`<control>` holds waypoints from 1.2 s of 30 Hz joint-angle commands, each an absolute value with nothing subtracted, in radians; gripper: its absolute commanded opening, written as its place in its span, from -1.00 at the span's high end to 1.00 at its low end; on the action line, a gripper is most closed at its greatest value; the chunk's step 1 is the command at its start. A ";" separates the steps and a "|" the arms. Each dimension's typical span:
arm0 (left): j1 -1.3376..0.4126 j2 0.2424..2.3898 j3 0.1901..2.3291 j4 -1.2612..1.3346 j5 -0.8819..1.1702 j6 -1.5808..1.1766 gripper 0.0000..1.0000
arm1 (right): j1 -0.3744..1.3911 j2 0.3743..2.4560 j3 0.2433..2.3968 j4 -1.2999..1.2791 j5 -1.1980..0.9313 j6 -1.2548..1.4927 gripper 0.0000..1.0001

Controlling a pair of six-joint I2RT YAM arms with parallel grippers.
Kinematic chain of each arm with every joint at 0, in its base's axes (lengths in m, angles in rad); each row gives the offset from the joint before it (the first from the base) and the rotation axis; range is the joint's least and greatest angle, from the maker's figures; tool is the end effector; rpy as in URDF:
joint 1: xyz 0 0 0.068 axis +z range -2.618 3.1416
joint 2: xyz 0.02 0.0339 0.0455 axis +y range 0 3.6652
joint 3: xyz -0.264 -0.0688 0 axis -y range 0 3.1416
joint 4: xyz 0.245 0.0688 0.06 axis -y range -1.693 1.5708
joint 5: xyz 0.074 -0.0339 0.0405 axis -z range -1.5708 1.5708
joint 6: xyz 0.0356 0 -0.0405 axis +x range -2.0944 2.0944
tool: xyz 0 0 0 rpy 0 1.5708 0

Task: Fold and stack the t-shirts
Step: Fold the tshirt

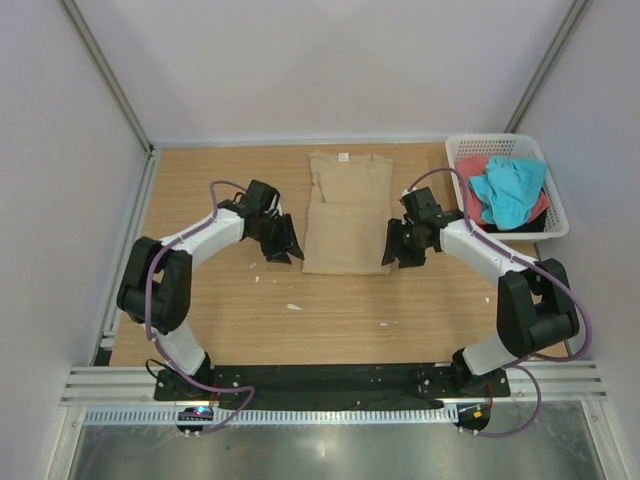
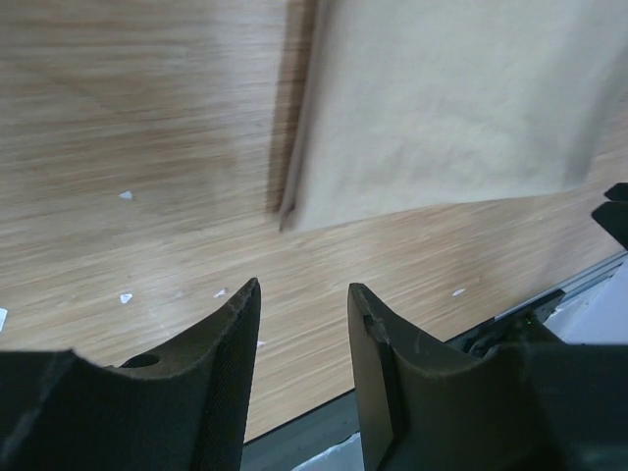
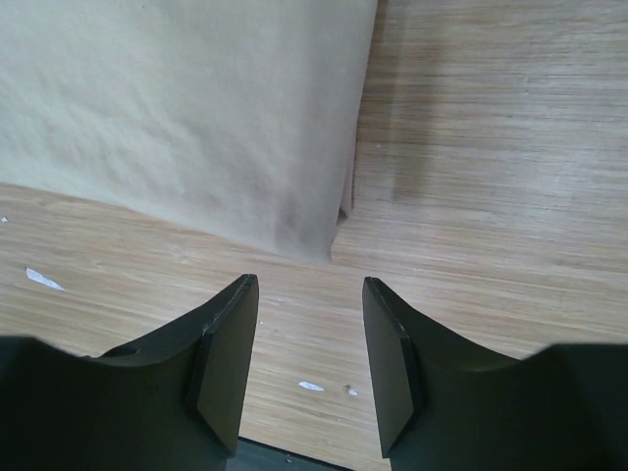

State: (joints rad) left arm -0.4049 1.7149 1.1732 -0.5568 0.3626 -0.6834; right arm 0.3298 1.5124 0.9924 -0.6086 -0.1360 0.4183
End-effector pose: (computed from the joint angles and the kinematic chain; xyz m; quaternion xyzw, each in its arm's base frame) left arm 0.3145 -0.1485 0.2043 -0.0910 0.9529 -0.2691 0.1061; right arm 0.2764 0.0997 0.2086 0.0282 0.9731 0.1417 0.1794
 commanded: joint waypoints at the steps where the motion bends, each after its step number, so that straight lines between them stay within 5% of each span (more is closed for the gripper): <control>1: -0.402 1.718 1.147 -0.465 0.396 -0.692 0.16 | 0.327 1.523 0.985 -0.528 -0.199 0.413 -0.05; 15: -0.411 1.845 1.131 -0.347 0.445 -0.681 0.19 | 0.318 1.580 0.908 -0.393 -0.267 0.385 0.04; 18: -0.420 1.847 1.120 -0.333 0.446 -0.683 0.28 | 0.316 1.562 0.888 -0.385 -0.262 0.387 0.19; 21: -0.422 1.838 1.112 -0.331 0.451 -0.690 0.87 | 0.313 1.542 0.874 -0.387 -0.233 0.388 0.54; 22: -0.422 1.832 1.106 -0.333 0.451 -0.693 0.99 | 0.313 1.542 0.871 -0.388 -0.229 0.388 0.78; 24: -0.423 1.806 1.097 -0.328 0.446 -0.704 1.00 | 0.313 1.528 0.870 -0.397 -0.221 0.391 0.96; 36: -0.440 1.740 0.988 -0.308 0.370 -0.753 1.00 | 0.311 1.511 0.784 -0.396 -0.167 0.413 0.98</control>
